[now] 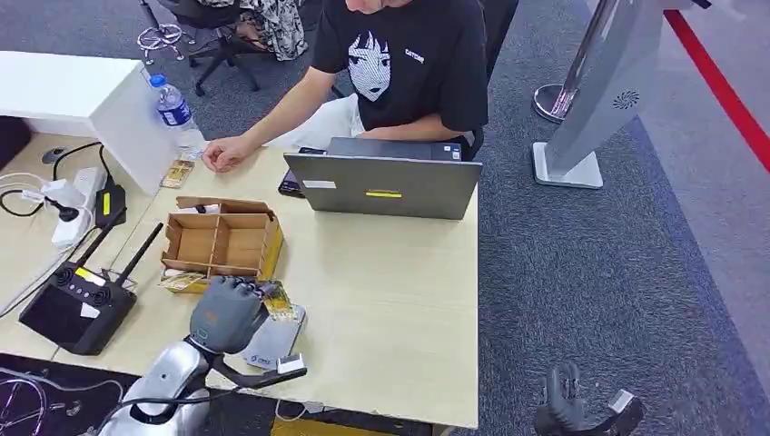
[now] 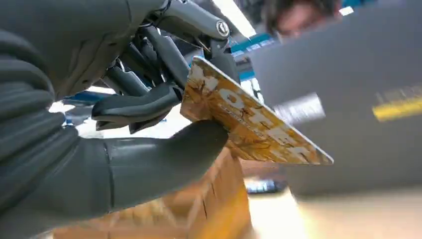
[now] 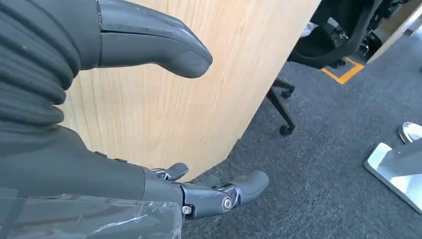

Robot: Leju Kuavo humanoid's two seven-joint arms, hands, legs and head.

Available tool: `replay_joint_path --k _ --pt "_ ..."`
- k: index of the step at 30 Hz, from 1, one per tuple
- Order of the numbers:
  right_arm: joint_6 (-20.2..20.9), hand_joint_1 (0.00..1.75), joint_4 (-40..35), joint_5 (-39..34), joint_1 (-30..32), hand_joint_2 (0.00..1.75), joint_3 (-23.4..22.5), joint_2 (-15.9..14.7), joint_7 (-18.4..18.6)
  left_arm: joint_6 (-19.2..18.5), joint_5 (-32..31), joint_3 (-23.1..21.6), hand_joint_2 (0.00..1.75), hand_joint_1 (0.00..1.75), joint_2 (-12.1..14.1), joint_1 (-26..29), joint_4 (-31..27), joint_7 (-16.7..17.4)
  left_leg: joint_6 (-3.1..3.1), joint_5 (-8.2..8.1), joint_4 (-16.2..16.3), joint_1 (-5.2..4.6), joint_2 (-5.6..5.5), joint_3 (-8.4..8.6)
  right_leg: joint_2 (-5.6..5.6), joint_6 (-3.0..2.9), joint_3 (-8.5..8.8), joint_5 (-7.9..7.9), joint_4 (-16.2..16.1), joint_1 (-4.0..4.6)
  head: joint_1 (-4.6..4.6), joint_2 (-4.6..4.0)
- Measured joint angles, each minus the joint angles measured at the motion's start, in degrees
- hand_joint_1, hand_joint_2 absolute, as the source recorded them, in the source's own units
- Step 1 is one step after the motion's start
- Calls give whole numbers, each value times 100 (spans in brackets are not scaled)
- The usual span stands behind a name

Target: Pass the card to the sensor for recognition and then transmit it.

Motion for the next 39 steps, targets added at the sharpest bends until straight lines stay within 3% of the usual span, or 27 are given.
replay_joint_path --k 14,17,21,24,32,33,34,39 --pt "4 0 7 0 2 175 0 0 0 -9 118 258 175 175 90 -207 -288 -50 0 0 0 0 0 0 1 0 0 0 1 0 0 0" --pt "7 0 22 66 -9 175 7 0 31 -148 349 466 175 175 289 -631 -233 94 2 6 0 3 -4 -3 -5 -4 -1 4 2 1 -2 0" --pt "-20 0 46 210 -74 175 116 18 103 -400 522 925 175 175 674 -1646 502 68 -20 26 -1 6 -7 -5 -7 -18 -10 17 15 2 -2 0" --pt "-63 0 77 216 -132 175 179 44 118 -370 570 1182 175 175 877 -2287 1218 55 -23 37 -1 6 -7 -6 -8 -19 -15 19 22 2 2 0" --pt "-72 0 114 210 -174 175 282 79 118 -81 352 1278 175 175 955 -2710 1911 72 -24 39 -1 5 -12 -8 -13 -23 -13 24 23 2 -2 0" --pt "-72 0 116 208 -176 175 282 81 118 -76 352 1278 175 35 955 -2715 1928 72 -24 39 -1 4 -12 -8 -13 -23 -14 24 23 2 0 0" --pt "-72 0 118 208 -180 175 284 81 118 -74 354 1278 175 0 953 -2715 1930 72 -24 39 -1 3 -12 -8 -13 -23 -14 24 23 1 -2 0" --pt "-72 0 133 179 -184 175 284 81 109 2 579 1278 175 0 918 -2648 1926 0 -23 37 -1 3 -10 -10 -11 -22 -15 24 21 0 0 0"
